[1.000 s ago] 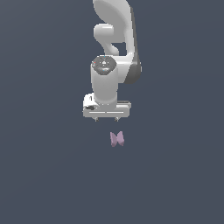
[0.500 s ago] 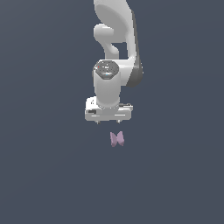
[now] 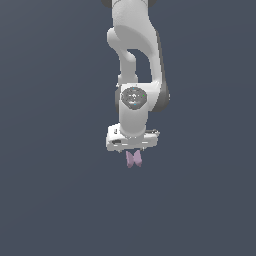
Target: Pick up the object and move it to a goal position.
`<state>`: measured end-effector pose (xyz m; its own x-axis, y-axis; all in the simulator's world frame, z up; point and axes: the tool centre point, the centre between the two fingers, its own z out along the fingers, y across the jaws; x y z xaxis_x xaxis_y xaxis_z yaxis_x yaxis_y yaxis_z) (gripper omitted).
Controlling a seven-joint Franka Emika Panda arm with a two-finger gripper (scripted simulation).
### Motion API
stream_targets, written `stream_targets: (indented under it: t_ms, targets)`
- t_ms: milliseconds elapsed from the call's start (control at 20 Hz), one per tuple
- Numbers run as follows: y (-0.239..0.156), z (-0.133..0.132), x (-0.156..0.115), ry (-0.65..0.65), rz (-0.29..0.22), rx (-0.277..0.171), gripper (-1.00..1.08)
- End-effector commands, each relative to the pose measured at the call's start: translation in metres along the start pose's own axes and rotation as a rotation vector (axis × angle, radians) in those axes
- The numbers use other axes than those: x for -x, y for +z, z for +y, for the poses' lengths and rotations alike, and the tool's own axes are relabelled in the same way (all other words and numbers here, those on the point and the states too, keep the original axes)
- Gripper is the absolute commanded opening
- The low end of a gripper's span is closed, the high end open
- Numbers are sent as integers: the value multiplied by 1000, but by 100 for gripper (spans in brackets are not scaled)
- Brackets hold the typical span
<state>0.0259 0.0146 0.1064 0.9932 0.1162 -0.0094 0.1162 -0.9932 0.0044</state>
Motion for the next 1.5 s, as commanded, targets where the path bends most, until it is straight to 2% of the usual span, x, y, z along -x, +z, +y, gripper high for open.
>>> stream_targets:
  t_ms: [0, 500, 950, 1200, 1250, 1450]
  targets:
    - [8, -6, -6, -15, 5, -2, 100]
    - [18, -11, -10, -27, 8, -4, 100]
    - [59, -11, -10, -28, 9, -4, 100]
    - [65, -12, -12, -29, 10, -4, 100]
    - [65, -12, -12, -29, 10, -4, -100]
    - [65, -12, -12, -29, 10, -4, -100]
